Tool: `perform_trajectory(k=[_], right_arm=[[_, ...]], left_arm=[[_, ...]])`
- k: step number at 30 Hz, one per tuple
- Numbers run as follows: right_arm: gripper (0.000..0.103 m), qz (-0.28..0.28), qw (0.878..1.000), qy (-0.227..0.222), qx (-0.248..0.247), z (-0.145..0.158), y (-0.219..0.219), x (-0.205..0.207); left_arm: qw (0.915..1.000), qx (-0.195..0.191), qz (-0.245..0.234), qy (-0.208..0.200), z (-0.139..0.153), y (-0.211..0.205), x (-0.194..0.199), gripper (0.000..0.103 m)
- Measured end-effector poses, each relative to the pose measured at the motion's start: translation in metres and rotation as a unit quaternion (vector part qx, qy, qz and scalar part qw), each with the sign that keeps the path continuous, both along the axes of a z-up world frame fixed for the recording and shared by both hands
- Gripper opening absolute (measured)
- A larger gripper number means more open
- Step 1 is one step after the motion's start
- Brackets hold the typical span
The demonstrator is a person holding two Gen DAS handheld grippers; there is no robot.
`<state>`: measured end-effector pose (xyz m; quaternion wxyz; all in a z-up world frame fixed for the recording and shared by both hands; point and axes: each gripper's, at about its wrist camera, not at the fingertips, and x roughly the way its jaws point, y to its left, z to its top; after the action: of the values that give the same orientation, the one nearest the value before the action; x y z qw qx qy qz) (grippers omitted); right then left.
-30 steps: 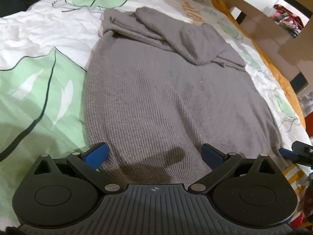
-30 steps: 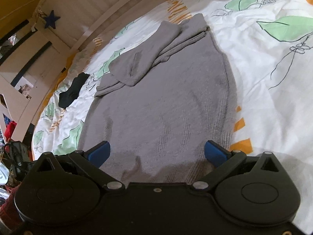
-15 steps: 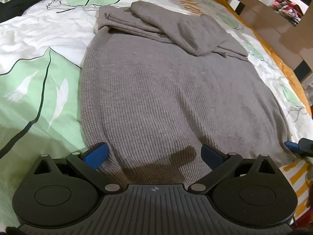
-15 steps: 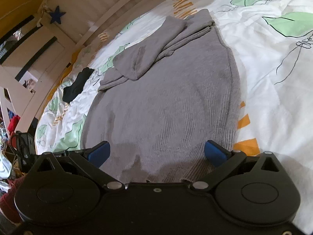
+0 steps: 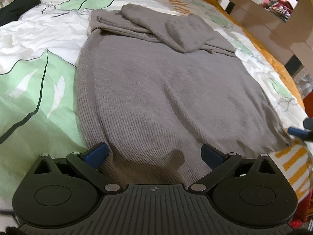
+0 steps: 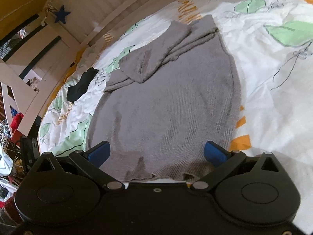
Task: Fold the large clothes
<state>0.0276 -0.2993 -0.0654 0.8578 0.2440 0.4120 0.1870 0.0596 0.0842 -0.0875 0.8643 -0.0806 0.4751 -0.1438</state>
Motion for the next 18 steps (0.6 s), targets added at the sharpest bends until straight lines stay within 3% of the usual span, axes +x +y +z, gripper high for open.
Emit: perform_trajectory(k=[6,9,13,18], right_arm=[[0.103,-0.029,0.997,-0.012,-0.067,0.020,-0.014,-0.003],[0.103,-0.035,0.996,0.013,-0.077,0.015,-0.023,0.005],[0.103,-0.025,0.997,0.041,-0.063,0.006,-0.027,0.015],[0.103,0.002,0.997,0.061,-0.046,-0.005,-0.023,0.026]], left_arm=[[0.9986,0.013,0.030,-0.040,0.021,0.011,-0.020,0.103],[0.9993,0.014,0.032,-0.017,0.017,0.020,-0.015,0.102],[0.9979,0.058,-0.022,0.021,0.006,0.006,0.002,0.102],[0.9960,0.042,-0.043,0.065,-0.011,0.004,0.026,0.101]])
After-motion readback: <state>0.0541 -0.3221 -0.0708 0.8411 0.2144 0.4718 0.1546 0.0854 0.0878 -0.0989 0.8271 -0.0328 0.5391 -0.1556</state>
